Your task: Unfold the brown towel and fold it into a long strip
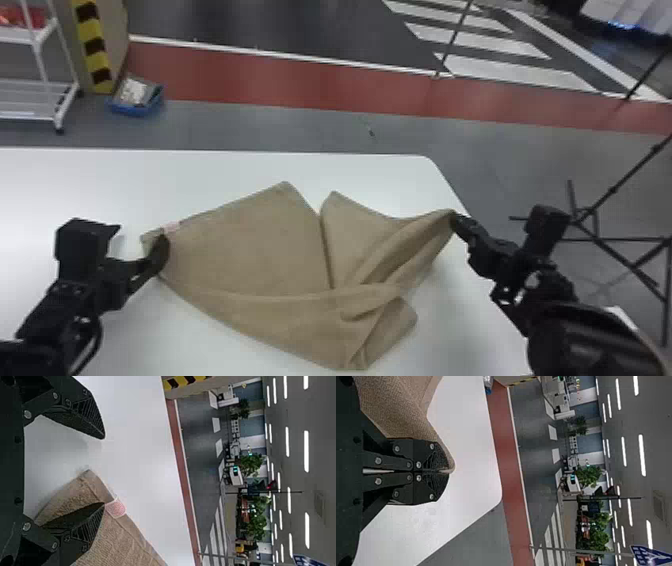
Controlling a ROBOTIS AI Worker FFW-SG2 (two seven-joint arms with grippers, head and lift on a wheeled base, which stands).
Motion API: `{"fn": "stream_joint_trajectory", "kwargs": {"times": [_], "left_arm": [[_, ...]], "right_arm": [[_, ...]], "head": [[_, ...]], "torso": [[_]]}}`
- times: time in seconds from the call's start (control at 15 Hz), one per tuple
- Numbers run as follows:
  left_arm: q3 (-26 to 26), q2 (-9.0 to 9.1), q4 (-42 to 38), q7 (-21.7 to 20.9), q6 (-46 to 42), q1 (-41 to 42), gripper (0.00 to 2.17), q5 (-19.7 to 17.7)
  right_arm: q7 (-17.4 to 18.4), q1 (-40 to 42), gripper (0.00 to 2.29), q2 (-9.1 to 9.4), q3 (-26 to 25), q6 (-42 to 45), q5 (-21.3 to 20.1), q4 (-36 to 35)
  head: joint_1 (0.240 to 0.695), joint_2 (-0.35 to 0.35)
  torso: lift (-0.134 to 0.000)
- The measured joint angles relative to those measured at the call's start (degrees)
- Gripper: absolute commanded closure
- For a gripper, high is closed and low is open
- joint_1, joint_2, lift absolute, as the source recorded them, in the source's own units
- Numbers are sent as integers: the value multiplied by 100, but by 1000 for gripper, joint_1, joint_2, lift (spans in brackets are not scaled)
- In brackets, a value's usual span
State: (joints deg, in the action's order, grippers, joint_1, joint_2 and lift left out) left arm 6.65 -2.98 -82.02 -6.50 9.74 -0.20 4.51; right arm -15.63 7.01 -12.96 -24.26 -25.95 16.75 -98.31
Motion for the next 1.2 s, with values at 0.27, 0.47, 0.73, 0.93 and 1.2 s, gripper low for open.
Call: {"fn": "stream_joint_trajectory", "kwargs": {"times": [0.27, 0.47, 0.73, 0.93, 1.2], "left_arm": [[-39, -3, -245, -103, 63, 149, 643, -26], [-35, -5, -270, -193, 77, 171, 643, 2], [8, 0, -271, -312, 178, 150, 670, 40], [20, 0, -272, -327, 322, 118, 1420, 50], [44, 21, -515, -199, 437, 186, 1625, 65]], "right_arm": [[-34, 0, 1477, 35, 58, 32, -5, 22], [-48, 1, 1477, 43, 85, 32, -6, 30], [-68, 40, 1477, 54, 83, 32, 7, 10], [-125, 45, 1477, 50, 55, 32, 34, 2], [-126, 46, 1477, 48, 41, 32, 51, -3]], "head": [[695, -284], [695, -283], [695, -290], [695, -290], [695, -293]], "torso": [[-122], [-122], [-121], [-121], [-121]]}}
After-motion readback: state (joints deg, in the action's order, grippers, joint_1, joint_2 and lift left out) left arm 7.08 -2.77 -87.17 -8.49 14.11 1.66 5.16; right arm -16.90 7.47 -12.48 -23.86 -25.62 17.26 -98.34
